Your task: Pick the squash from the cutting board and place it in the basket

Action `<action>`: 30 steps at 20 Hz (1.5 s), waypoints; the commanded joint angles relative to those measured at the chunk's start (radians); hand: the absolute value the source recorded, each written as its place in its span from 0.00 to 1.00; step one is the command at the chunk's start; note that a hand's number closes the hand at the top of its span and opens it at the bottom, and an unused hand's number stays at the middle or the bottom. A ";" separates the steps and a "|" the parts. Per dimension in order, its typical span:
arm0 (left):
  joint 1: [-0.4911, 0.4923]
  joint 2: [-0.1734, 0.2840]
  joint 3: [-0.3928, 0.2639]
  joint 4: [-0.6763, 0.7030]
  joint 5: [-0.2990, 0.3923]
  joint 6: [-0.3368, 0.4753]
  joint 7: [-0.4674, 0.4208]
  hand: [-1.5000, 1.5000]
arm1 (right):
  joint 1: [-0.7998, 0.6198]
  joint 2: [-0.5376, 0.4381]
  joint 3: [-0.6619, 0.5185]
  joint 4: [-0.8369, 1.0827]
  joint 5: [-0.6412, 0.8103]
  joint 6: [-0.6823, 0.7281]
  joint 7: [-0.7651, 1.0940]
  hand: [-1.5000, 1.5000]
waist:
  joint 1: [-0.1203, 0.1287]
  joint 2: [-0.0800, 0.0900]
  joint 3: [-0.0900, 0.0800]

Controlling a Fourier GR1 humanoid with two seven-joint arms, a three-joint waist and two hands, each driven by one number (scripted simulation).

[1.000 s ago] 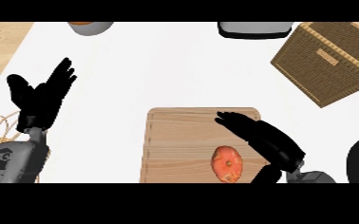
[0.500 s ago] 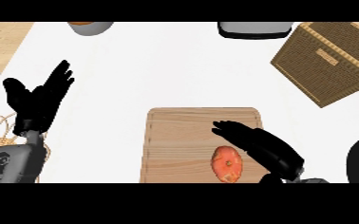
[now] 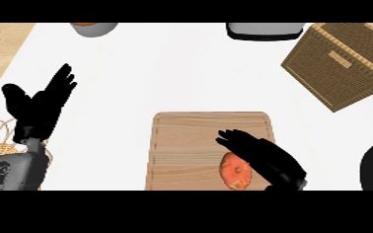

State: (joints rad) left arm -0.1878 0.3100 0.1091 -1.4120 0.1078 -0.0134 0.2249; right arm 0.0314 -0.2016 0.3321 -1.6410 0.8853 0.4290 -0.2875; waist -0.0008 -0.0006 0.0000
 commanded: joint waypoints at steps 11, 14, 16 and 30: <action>-0.069 -0.011 0.051 0.046 -0.010 -0.040 0.031 0.50 | -0.057 0.034 0.093 0.177 0.193 -0.141 -0.065 1.00 | 0.000 0.001 0.000; -0.019 -0.027 0.025 0.014 -0.029 -0.032 0.012 0.50 | -0.119 0.164 0.031 0.244 0.207 -0.163 0.120 1.00 | 0.010 0.003 0.000; -0.044 -0.028 0.032 0.015 -0.015 -0.035 0.005 0.50 | -0.142 0.194 -0.069 0.212 0.138 -0.196 0.333 1.00 | 0.009 0.009 0.000; -0.080 -0.053 -0.025 0.029 -0.033 -0.062 0.006 0.50 | -0.596 0.201 -0.131 0.402 -0.076 -0.711 1.114 1.00 | 0.123 0.022 0.003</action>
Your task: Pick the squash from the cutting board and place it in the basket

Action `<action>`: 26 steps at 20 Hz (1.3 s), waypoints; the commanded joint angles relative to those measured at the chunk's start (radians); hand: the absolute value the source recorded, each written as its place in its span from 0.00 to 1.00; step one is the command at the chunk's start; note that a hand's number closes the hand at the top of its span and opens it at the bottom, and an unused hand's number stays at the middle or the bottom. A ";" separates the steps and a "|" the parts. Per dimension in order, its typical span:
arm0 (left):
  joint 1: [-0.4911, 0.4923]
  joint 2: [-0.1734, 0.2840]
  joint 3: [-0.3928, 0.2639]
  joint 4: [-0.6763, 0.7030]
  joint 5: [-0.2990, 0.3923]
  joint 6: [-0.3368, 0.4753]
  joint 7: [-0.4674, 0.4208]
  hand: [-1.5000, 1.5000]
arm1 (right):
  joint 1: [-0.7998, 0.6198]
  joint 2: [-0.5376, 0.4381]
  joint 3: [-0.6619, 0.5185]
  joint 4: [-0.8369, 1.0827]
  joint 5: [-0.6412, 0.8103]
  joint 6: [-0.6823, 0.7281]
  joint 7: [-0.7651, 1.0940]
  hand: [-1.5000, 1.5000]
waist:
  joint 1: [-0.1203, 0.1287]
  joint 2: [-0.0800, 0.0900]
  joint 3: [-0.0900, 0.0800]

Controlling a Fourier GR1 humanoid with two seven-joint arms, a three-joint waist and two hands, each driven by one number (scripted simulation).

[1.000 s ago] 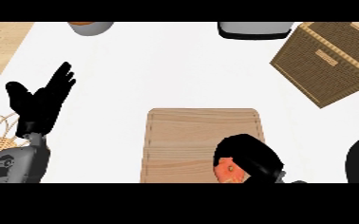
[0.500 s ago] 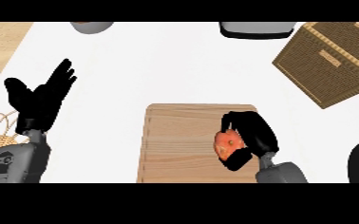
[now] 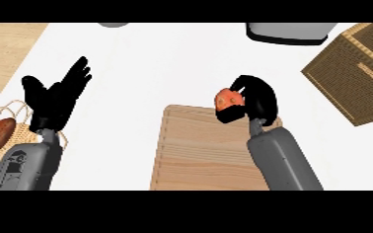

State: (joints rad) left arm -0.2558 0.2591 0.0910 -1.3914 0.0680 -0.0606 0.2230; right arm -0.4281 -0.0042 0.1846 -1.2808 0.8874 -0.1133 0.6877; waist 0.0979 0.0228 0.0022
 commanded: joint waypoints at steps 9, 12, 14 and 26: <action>-0.074 -0.003 0.000 0.052 -0.011 0.010 0.031 0.50 | -0.493 0.004 0.171 0.211 0.069 -0.580 0.350 1.00 | -0.015 -0.009 -0.004; -0.020 0.013 0.023 0.073 -0.005 -0.008 -0.027 0.50 | -0.650 0.004 0.144 0.292 0.126 -0.548 0.485 1.00 | -0.029 -0.014 -0.005; -0.046 -0.028 0.002 0.049 -0.024 0.042 0.001 0.50 | -0.719 0.004 0.140 0.347 0.155 -0.534 0.551 1.00 | -0.039 -0.017 -0.004; -0.012 -0.017 0.028 0.041 -0.021 0.044 -0.014 0.50 | -0.994 -0.082 -0.102 0.640 0.260 -0.482 0.499 1.00 | -0.068 -0.014 -0.004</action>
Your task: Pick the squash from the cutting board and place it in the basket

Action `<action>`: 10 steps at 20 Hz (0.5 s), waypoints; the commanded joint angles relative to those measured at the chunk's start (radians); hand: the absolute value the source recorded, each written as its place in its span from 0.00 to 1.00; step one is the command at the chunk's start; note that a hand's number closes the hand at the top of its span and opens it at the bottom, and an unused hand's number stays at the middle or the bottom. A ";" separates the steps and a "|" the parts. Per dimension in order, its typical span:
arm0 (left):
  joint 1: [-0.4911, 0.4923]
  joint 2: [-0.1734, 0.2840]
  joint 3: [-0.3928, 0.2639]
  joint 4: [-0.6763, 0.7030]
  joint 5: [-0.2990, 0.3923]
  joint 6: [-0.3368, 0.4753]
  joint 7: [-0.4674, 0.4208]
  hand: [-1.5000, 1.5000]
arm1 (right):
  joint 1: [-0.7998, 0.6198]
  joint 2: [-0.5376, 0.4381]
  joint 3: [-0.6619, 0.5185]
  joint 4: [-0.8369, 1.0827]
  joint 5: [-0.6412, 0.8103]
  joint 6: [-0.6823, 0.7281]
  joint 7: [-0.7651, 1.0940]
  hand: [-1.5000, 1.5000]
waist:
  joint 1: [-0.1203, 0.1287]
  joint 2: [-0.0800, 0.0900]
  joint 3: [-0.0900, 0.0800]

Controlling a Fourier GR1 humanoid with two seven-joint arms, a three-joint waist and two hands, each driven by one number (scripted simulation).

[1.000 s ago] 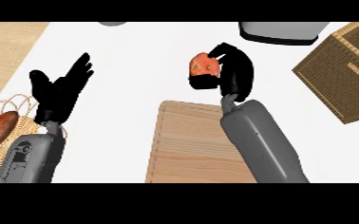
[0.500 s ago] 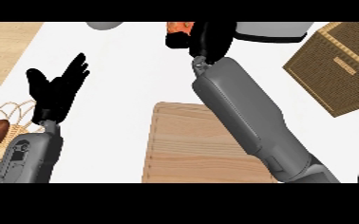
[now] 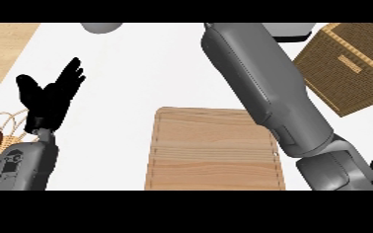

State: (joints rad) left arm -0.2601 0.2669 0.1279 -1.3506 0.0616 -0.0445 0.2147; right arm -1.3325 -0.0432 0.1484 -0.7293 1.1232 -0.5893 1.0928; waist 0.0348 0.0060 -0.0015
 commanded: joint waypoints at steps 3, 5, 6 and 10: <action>-0.025 0.028 0.033 -0.012 0.038 -0.026 0.041 0.50 | -0.121 -0.079 -0.102 0.151 0.054 -0.045 0.084 1.00 | -0.002 0.004 0.000; -0.003 0.033 0.022 -0.057 0.021 -0.014 0.064 0.50 | -0.129 -0.087 -0.120 0.177 0.073 -0.041 0.112 1.00 | -0.003 -0.001 0.001; 0.046 0.009 0.012 -0.064 0.019 -0.015 0.019 0.50 | -0.124 -0.144 -0.137 0.193 0.061 -0.006 0.063 1.00 | -0.004 -0.001 0.001; 0.028 -0.020 -0.009 -0.020 -0.004 -0.004 -0.014 0.50 | -0.159 -0.179 -0.149 0.281 0.123 -0.013 0.099 1.00 | -0.010 0.003 0.000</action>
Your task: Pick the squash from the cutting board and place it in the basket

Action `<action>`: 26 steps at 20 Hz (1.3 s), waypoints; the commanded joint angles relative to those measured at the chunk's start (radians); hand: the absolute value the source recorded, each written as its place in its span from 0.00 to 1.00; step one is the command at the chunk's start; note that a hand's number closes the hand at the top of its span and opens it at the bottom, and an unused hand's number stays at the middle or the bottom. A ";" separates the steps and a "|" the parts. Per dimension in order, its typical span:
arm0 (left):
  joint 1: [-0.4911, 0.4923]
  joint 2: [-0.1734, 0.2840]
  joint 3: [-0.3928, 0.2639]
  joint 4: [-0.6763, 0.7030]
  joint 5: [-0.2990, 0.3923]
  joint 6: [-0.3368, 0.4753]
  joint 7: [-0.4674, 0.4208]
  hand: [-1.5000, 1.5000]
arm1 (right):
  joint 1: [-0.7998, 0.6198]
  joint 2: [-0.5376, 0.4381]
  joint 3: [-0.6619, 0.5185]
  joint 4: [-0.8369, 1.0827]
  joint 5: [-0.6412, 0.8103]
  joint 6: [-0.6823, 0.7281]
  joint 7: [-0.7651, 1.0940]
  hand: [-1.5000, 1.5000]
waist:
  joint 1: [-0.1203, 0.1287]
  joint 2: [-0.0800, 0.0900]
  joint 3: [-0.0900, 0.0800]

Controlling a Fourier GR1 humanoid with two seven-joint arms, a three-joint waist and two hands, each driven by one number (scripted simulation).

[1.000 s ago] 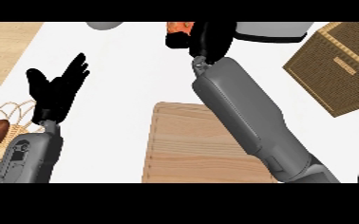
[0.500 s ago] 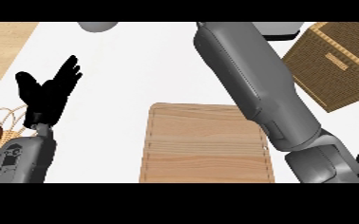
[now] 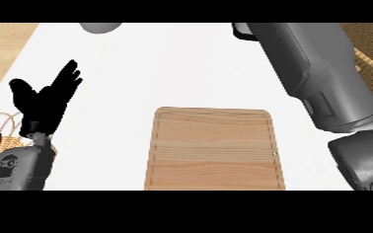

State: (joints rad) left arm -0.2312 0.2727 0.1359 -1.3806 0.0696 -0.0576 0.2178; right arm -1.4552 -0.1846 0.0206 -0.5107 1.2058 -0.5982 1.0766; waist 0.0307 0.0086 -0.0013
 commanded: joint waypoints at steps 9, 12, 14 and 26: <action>0.010 -0.011 0.006 -0.054 0.003 0.020 0.052 0.50 | 0.128 -0.132 -0.095 0.032 0.004 -0.035 -0.010 1.00 | -0.028 -0.011 0.002; 0.010 0.002 0.017 -0.062 0.003 0.015 0.053 0.50 | 0.185 -0.165 -0.091 0.013 0.009 -0.009 -0.052 1.00 | -0.029 -0.011 0.001; 0.013 0.004 0.012 -0.050 0.004 -0.001 0.054 0.50 | 0.170 -0.207 -0.134 0.030 -0.026 -0.039 -0.107 1.00 | -0.018 -0.006 0.002; 0.001 0.005 0.024 -0.047 -0.004 0.000 0.044 0.50 | 0.390 -0.233 -0.218 -0.064 -0.028 -0.266 -0.059 0.00 | -0.024 -0.006 0.002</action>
State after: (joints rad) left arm -0.2080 0.2582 0.1452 -1.4152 0.0532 -0.0484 0.2328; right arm -1.1069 -0.3974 -0.1564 -0.5675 1.1728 -0.7483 0.9436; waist 0.0088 0.0017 0.0001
